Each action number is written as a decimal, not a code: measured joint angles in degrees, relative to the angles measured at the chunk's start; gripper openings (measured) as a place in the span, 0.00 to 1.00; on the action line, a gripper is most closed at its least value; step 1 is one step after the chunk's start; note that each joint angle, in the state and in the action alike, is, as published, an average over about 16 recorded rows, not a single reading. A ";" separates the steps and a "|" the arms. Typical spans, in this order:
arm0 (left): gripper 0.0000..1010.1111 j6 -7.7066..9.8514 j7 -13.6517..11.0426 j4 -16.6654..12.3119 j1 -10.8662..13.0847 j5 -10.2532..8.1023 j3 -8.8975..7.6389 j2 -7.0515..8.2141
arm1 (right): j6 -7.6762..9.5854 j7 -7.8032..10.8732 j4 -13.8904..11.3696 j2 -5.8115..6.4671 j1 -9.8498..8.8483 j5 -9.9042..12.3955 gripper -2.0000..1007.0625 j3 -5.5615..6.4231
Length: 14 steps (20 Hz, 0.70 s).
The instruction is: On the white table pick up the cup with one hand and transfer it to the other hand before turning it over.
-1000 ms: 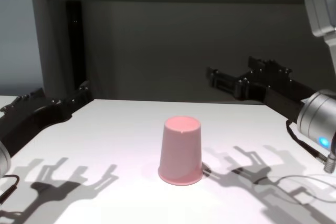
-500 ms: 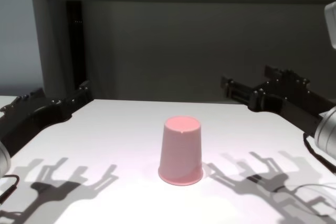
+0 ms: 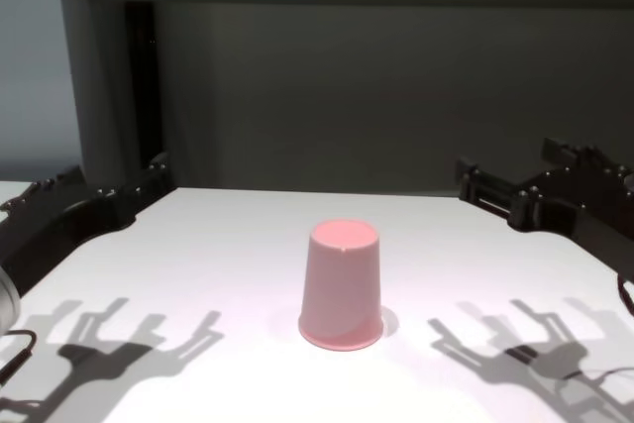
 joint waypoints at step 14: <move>0.99 0.00 0.00 0.00 0.00 0.00 0.00 0.00 | -0.32 -1.47 -3.15 0.31 -5.74 -1.19 0.99 3.53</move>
